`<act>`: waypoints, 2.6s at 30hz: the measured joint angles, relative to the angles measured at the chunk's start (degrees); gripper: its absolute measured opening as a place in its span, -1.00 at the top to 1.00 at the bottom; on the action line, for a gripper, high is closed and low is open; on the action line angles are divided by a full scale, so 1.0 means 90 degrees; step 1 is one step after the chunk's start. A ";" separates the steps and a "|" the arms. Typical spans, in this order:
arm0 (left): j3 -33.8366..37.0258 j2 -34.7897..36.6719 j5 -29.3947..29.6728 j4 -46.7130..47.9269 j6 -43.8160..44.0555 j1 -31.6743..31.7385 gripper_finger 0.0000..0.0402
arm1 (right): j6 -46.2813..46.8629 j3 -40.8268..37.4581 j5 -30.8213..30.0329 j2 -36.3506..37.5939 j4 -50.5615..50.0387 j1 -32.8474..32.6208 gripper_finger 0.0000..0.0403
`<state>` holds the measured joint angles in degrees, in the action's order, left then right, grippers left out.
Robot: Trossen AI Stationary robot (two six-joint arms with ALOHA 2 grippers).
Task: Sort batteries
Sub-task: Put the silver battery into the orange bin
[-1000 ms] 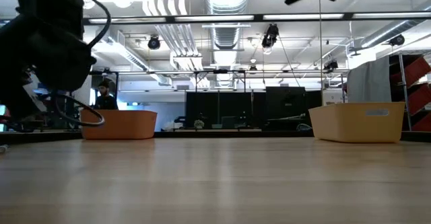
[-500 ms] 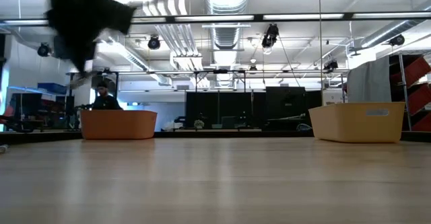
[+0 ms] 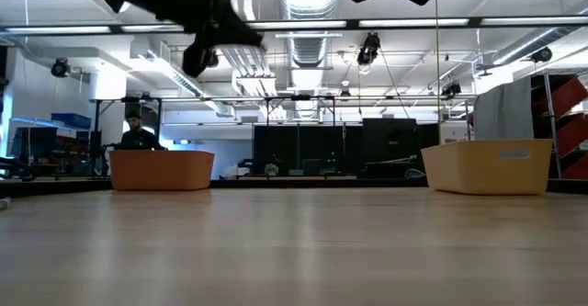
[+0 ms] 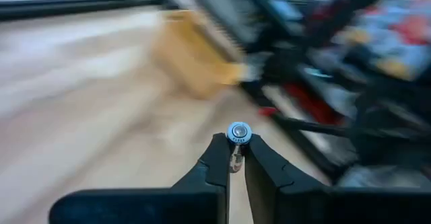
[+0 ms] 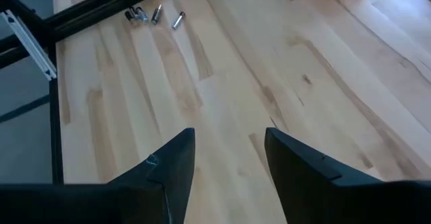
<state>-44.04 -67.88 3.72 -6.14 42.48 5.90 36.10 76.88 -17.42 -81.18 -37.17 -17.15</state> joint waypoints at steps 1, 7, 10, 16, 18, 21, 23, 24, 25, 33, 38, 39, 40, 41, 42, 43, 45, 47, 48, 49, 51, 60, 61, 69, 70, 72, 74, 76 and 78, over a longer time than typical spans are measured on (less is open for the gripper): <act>0.0003 0.0063 -0.0089 0.0309 -0.0012 0.0308 0.97 | -0.0001 0.0001 -0.0001 -0.0001 -0.0008 0.0001 0.12; -0.0281 0.0087 -0.0291 0.2876 -0.0438 0.2198 0.96 | 0.0000 0.0051 -0.0061 0.0157 -0.0165 0.0104 0.11; -0.0411 -0.0207 -0.0299 0.3374 -0.0789 0.3269 0.96 | 0.0029 0.0056 -0.0064 0.0335 -0.0304 0.0384 0.12; -0.0811 -0.1070 -0.0697 0.3838 -0.1411 0.5098 0.96 | -0.0379 0.0056 -0.0070 0.0668 -0.0579 0.1306 0.10; -0.0962 -0.1461 -0.0763 0.4167 -0.1578 0.5431 0.96 | -0.0567 0.0056 -0.0066 0.0739 -0.0692 0.1656 0.09; -0.1237 -0.2066 -0.0821 0.4475 -0.1660 0.5691 0.96 | -0.0905 0.0053 -0.0064 0.0764 -0.0707 0.2188 0.08; -0.1512 -0.2508 -0.0830 0.4744 -0.1671 0.5786 0.96 | -0.1118 0.0051 -0.0024 0.0764 -0.0652 0.2544 0.09; -0.1680 -0.2704 -0.0797 0.4911 -0.1733 0.5797 0.96 | -0.1178 0.0051 0.0032 0.0764 -0.0639 0.2707 0.09; -0.1875 -0.2879 -0.0748 0.5068 -0.1806 0.5806 0.96 | -0.1263 0.0051 0.0148 0.0764 -0.0643 0.2879 0.09; -0.3258 -0.4157 -0.0415 0.6393 -0.2140 0.5993 0.96 | -0.1975 0.0046 0.0771 0.0764 -0.0773 0.3737 0.07; -0.3906 -0.4796 -0.0369 0.6983 -0.2230 0.6024 0.95 | -0.2012 0.0046 0.0771 0.0764 -0.1261 0.3785 0.08; -0.4014 -0.4902 -0.0358 0.7057 -0.2249 0.6024 0.94 | -0.2016 0.0046 0.0771 0.0764 -0.1376 0.3772 0.08; -0.4138 -0.5015 -0.0325 0.7185 -0.2254 0.6024 0.92 | -0.2015 0.0046 0.0771 0.0767 -0.1509 0.3736 0.07; -0.4271 -0.5124 -0.0278 0.7362 -0.2254 0.6024 0.90 | -0.2013 0.0044 0.0769 0.0769 -0.1650 0.3702 0.07; -0.4405 -0.5211 -0.0225 0.7557 -0.2276 0.6024 0.86 | -0.2013 0.0044 0.0769 0.0772 -0.1771 0.3672 0.06; -0.4546 -0.5277 -0.0172 0.7726 -0.2354 0.6024 0.81 | -0.2013 0.0044 0.0769 0.0772 -0.1872 0.3639 0.06; -0.4779 -0.5343 -0.0037 0.8037 -0.2484 0.6019 0.69 | -0.2015 0.0039 0.0769 0.0772 -0.2066 0.3569 0.06; -0.4976 -0.5342 0.0076 0.8363 -0.2479 0.6017 0.55 | -0.2014 0.0022 0.0763 0.0777 -0.2174 0.3514 0.06; -0.5046 -0.5303 0.0128 0.8465 -0.2466 0.6015 0.48 | -0.2000 -0.0003 0.0753 0.0787 -0.2204 0.3479 0.07; -0.5125 -0.5255 0.0145 0.8559 -0.2451 0.6010 0.40 | -0.1947 -0.0041 0.0724 0.0810 -0.2217 0.3440 0.07; -0.5262 -0.5077 0.0149 0.8799 -0.2485 0.5968 0.25 | -0.1791 -0.0134 0.0595 0.0870 -0.2205 0.3325 0.08; -0.4680 -0.2899 0.0114 0.9092 -0.2307 0.4235 -0.15 | -0.0935 -0.0576 -0.0319 0.1174 -0.2167 0.2503 0.07; -0.4512 -0.2610 0.0147 0.9103 -0.2091 0.3877 -0.16 | -0.0798 -0.0619 -0.0404 0.1186 -0.2169 0.2423 0.07; -0.2519 -0.0678 0.1201 0.8387 0.2494 0.0182 -0.18 | 0.0459 -0.0724 -0.0623 0.1188 -0.1892 0.1953 0.12; -0.2250 -0.0550 0.1260 0.8288 0.3128 -0.0300 -0.18 | 0.0490 -0.0724 -0.0552 0.1186 -0.1775 0.1871 0.12; -0.1754 -0.0404 0.1299 0.8236 0.4349 -0.1233 -0.18 | 0.0460 -0.0724 -0.0388 0.1184 -0.1457 0.1681 0.14; -0.1321 -0.0391 0.1309 0.8235 0.5389 -0.2030 -0.18 | 0.0411 -0.0723 -0.0241 0.1184 -0.1205 0.1453 0.14; -0.0923 -0.0407 0.1307 0.8248 0.6353 -0.2658 -0.18 | 0.0414 -0.0690 -0.0135 0.1184 -0.1145 0.1185 0.14; -0.0559 -0.0461 0.1311 0.8231 0.7338 -0.3141 -0.18 | 0.0703 -0.0667 -0.0041 0.1184 -0.1138 0.0849 0.12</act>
<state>-49.07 -72.03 15.52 67.94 108.52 -22.37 42.42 70.88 -17.80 -70.52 -47.41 -9.50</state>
